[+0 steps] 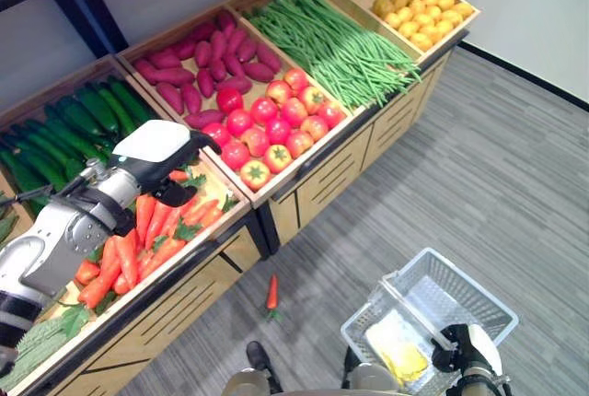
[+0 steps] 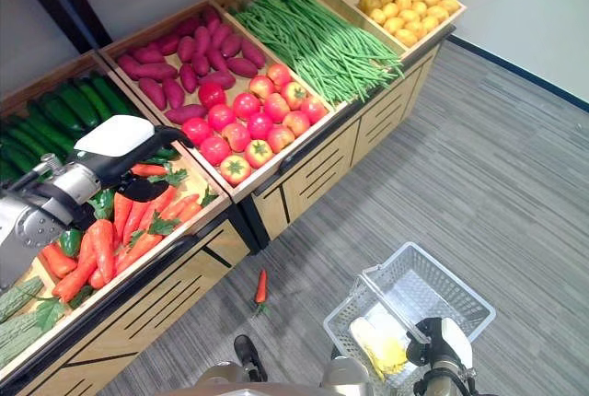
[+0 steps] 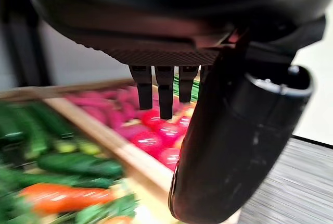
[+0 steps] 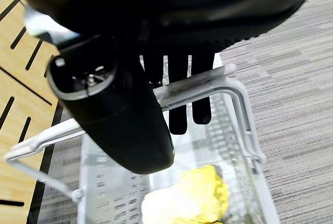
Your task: Get the vegetables into the basket
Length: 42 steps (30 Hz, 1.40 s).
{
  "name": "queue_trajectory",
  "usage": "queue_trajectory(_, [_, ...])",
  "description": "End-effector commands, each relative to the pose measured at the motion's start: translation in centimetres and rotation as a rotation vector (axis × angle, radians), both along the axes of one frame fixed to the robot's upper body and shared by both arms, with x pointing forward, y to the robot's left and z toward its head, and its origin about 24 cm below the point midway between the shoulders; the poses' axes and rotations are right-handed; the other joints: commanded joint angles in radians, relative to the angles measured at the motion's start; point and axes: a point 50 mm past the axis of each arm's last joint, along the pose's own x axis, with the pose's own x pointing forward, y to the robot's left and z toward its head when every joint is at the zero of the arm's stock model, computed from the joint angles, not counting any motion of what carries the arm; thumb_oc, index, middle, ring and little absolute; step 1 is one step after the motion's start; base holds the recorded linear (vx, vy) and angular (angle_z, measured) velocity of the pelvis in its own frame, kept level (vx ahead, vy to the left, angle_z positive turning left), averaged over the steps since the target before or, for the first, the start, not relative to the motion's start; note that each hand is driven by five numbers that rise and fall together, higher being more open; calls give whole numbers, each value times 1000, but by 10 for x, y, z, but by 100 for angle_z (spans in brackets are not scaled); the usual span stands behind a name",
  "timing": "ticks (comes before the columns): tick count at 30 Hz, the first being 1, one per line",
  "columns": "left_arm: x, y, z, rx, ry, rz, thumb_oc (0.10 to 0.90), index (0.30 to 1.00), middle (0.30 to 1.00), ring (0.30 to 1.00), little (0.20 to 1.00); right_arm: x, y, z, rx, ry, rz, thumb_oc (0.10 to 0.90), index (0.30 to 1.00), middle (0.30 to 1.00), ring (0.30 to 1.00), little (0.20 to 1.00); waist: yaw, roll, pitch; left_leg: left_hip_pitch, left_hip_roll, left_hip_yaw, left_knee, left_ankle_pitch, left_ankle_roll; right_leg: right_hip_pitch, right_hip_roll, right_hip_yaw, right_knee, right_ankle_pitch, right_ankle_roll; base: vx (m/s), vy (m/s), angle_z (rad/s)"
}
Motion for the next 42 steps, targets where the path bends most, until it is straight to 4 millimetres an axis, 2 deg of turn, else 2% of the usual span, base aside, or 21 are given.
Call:
queue_trajectory(1, [-1, 9, 58, 5, -310, 58, 900, 1000, 1000, 1000, 1000, 25, -15, 18, -68, -127, 5, 400, 300, 300, 300, 300, 18, -15, -25, 16, 25, -28, 26, -97, -65, 53, -56, -23, 7, -72, 93, -7, 24, 14])
queue_trajectory(6, [-12, 23, 35, -7, -243, 145, 900, 1000, 1000, 1000, 1000, 31, -13, 20, -68, -133, 33, 400, 300, 300, 300, 300, 24, -15, -26, 15, 21, -46, 12, -92, -63, 60, -54, -38, 8, -76, 89, -2, 20, 14])
queue_trajectory(7, [-14, 26, 23, -18, -215, 173, 900, 1000, 1000, 1000, 1000, 34, -11, 20, -64, -132, 47, 400, 300, 300, 300, 300, 31, -17, -27, 12, 23, -54, 10, -91, -63, 63, -52, -48, 8, -79, 86, 2, 10, 28])
queue_trajectory(11, [-18, 32, 11, -45, -208, 211, 900, 1000, 1000, 1000, 1000, 39, -9, 22, -65, -142, 71, 400, 300, 300, 300, 300, 33, -21, -27, 11, 24, -57, 9, -91, -62, 62, -50, -50, 8, -80, 86, 5, 11, 13])
queue_trajectory(17, [-26, 31, 1, -183, -296, 241, 900, 1000, 1000, 1000, 1000, 38, -10, 21, -67, -126, 72, 400, 300, 300, 300, 300, 39, -34, -29, 17, 16, -60, 10, -103, -53, 64, -57, -46, 19, -78, 90, 16, 51, -1])
queue_trajectory(19, [-34, 24, 11, -284, -442, 217, 900, 1000, 1000, 1000, 1000, 38, -11, 19, -69, -104, 77, 400, 300, 300, 300, 300, 46, -41, -28, 30, -9, -68, 14, -138, -24, 31, -103, -32, 130, -69, 111, 26, 229, -4])
queue_trajectory(21, [-37, 23, 11, -321, -480, 215, 900, 1000, 1000, 1000, 1000, 43, -11, 21, -75, -104, 87, 400, 300, 300, 300, 300, 50, -37, -24, 38, -23, -66, 23, -162, -3, -12, -141, -12, 230, -54, 131, 14, 194, -7])
queue_trajectory(22, [-38, 19, 13, -354, -517, 202, 900, 1000, 1000, 1000, 1000, 44, -10, 21, -75, -108, 96, 400, 300, 300, 300, 300, 48, -35, -20, 41, -32, -77, 36, -176, 7, -33, -160, 15, 295, -39, 141, -21, 132, -10])
queue_trajectory(23, [-34, 13, 13, -380, -544, 179, 900, 1000, 1000, 1000, 1000, 46, -9, 22, -75, -119, 89, 400, 300, 300, 300, 300, 27, -33, -10, 33, -42, -93, 50, -176, 23, -87, -155, 105, 346, -9, 134, 2, 93, -2])
queue_trajectory(24, [-32, 9, 14, -388, -550, 167, 900, 1000, 1000, 1000, 1000, 46, -9, 22, -74, -120, 85, 400, 300, 300, 300, 300, 18, -29, -9, 38, -42, -107, 45, -179, 24, -108, -134, 149, 348, -22, 128, -10, 35, 37])
queue_trajectory(25, [-31, 9, 13, -389, -550, 167, 900, 1000, 1000, 1000, 1000, 46, -9, 22, -75, -121, 84, 400, 300, 300, 300, 300, 20, -28, -10, 38, -42, -105, 45, -179, 24, -111, -134, 151, 351, -24, 128, 89, -3, 75])
queue_trajectory(26, [-29, 5, 16, -397, -566, 146, 900, 1000, 1000, 1000, 1000, 48, -7, 22, -67, -131, 85, 400, 300, 300, 300, 300, 4, -18, -11, 52, -36, -133, 31, -176, 19, -147, -96, 223, 307, -60, 110, 113, -44, 84])
queue_trajectory(27, [-28, 4, 17, -406, -574, 136, 900, 1000, 1000, 1000, 1000, 47, -7, 21, -70, -129, 80, 400, 300, 300, 300, 300, 2, -14, -10, 62, -32, -147, 26, -181, 13, -153, -92, 241, 276, -77, 107, 134, -92, 76])
queue_trajectory(29, [-26, -1, 20, -439, -602, 111, 900, 1000, 1000, 1000, 1000, 49, -6, 21, -68, -133, 75, 400, 300, 300, 300, 300, -5, -15, -6, 64, -26, -179, 28, -180, 3, -177, -83, 284, 205, -66, 104, 81, -99, 61])
queue_trajectory(30, [-26, -1, 20, -440, -602, 111, 900, 1000, 1000, 1000, 1000, 49, -6, 21, -69, -133, 75, 400, 300, 300, 300, 300, -6, -15, -6, 63, -26, -181, 29, -181, 3, -175, -83, 283, 202, -65, 104, 103, -130, 60])
queue_trajectory(31, [-23, -3, 20, -471, -618, 104, 900, 1000, 1000, 1000, 1000, 46, -6, 19, -67, -130, 64, 400, 300, 300, 300, 300, -24, -20, 0, 62, -24, -223, 45, -190, -4, -201, -70, 361, 162, -51, 107, 120, -217, 68])
queue_trajectory(32, [-19, -6, 20, -484, -621, 97, 900, 1000, 1000, 1000, 1000, 40, -7, 16, -65, -107, 45, 400, 300, 300, 300, 300, -24, -30, 0, 52, -21, -252, 73, -201, -12, -193, -74, 373, 154, -44, 106, 133, -278, 93])
queue_trajectory(34, [-19, -5, 14, -482, -607, 116, 900, 1000, 1000, 1000, 1000, 37, -8, 16, -65, -101, 37, 400, 300, 300, 300, 300, -23, -37, -8, 47, -10, -269, 88, -205, -22, -163, -77, 335, 129, -42, 102, 86, -278, 155])
queue_trajectory(36, [-27, -1, -1, -497, -540, 154, 900, 1000, 1000, 1000, 1000, 32, -13, 15, -69, -79, 30, 400, 300, 300, 300, 300, -18, -25, -26, 40, 20, -287, 75, -176, -49, -105, -48, 279, 62, -47, 83, 80, -389, 86])
queue_trajectory(38, [-28, -1, -8, -482, -507, 159, 900, 1000, 1000, 1000, 1000, 32, -23, 20, -93, -82, 27, 400, 300, 300, 300, 300, -16, -13, -28, 31, 49, -301, 59, -144, -76, -61, -20, 240, 7, -51, 67, 39, -313, 28])
queue_trajectory(42, [-29, -4, -11, -481, -501, 160, 900, 1000, 1000, 1000, 1000, 32, -27, 23, -106, -88, 39, 400, 300, 300, 300, 300, -17, -7, -28, 35, 61, -303, 28, -118, -87, -51, -9, 225, -2, -61, 59, 5, -99, 6])
